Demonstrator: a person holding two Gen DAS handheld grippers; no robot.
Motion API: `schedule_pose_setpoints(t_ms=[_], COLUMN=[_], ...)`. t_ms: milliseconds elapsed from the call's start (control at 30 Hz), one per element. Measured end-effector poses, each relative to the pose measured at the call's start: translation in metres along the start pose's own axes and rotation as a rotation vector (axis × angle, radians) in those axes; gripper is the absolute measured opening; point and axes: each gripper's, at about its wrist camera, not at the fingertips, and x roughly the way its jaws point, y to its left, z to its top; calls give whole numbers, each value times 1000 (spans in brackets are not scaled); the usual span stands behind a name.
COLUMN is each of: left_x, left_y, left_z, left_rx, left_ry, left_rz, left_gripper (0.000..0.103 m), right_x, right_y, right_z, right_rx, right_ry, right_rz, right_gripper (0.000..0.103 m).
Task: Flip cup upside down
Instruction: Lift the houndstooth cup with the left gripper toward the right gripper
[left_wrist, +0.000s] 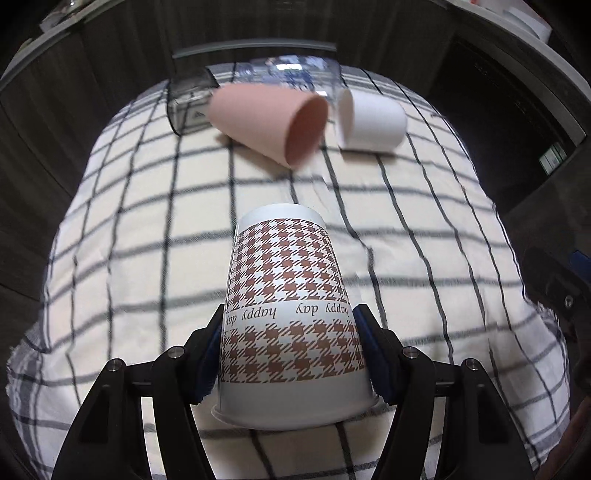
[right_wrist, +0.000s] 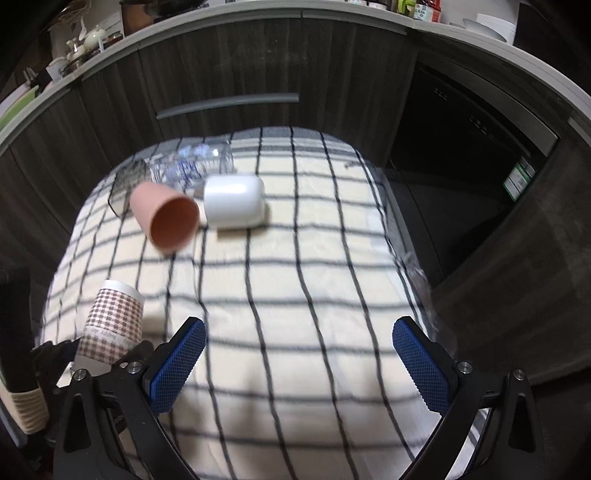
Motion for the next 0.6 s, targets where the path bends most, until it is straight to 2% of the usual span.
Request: schedule_pose_setpoints(t_ms=[100, 267, 367, 600], left_x=[6, 14, 13, -14], left_y=[-4, 1, 3, 4], left_z=[-6, -12, -12, -15], left_rx=[23, 19, 13, 26], left_ry=[-6, 10, 5, -4], left_rz=[11, 19, 16, 0], left_gripper=[66, 67, 74, 79], right_x=[4, 6, 3, -14], right_y=[-6, -6, -4, 1], right_z=[-13, -20, -19, -13], right_rx=[22, 34, 28, 20], right_ry=[33, 40, 33, 14], right_rz=[5, 7, 8, 22], right_gripper=[102, 102, 102, 102])
